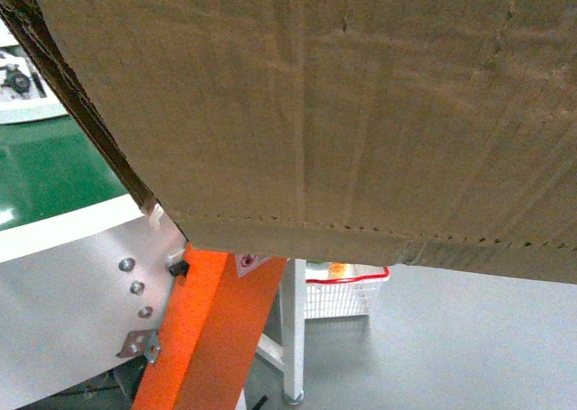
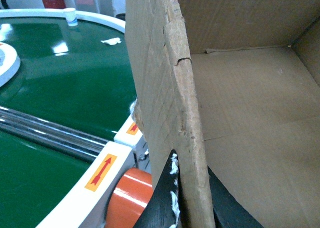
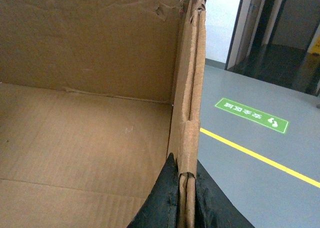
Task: Sort boxes to right shelf from conveyor
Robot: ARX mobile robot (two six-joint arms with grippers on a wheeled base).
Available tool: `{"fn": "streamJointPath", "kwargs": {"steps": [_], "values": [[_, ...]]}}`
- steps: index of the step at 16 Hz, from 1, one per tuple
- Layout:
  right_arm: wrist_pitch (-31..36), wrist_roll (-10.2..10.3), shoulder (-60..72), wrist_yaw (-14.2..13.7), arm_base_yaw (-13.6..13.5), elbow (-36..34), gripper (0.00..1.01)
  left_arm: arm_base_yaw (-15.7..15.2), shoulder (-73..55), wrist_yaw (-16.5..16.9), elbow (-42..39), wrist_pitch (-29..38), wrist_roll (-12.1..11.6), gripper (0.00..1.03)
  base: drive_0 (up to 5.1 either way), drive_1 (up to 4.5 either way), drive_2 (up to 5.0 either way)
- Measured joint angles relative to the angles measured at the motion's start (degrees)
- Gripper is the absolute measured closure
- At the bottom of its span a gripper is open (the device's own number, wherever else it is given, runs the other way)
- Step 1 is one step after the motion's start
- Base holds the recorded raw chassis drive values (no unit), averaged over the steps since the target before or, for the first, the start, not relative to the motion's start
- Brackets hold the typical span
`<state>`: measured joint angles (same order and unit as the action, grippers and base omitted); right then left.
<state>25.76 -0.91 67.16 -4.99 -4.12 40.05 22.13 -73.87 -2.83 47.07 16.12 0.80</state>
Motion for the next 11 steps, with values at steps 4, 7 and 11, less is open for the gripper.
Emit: {"fn": "streamJointPath", "kwargs": {"steps": [4,7,11], "values": [[-0.02,0.0,0.0,0.0,0.0,0.0,0.98,0.0,0.0,0.0,0.0,0.0,0.0,1.0,-1.6,-1.6,-1.6],[-0.02,-0.02,0.0,0.0,0.0,0.0,0.98,0.0,0.0,0.0,0.0,0.0,0.0,1.0,-1.6,-1.58,-1.6],[-0.04,-0.02,0.0,0.0,0.0,0.0,0.98,0.0,0.0,0.0,0.0,0.0,0.0,1.0,-1.6,-1.59,-1.6]]}}
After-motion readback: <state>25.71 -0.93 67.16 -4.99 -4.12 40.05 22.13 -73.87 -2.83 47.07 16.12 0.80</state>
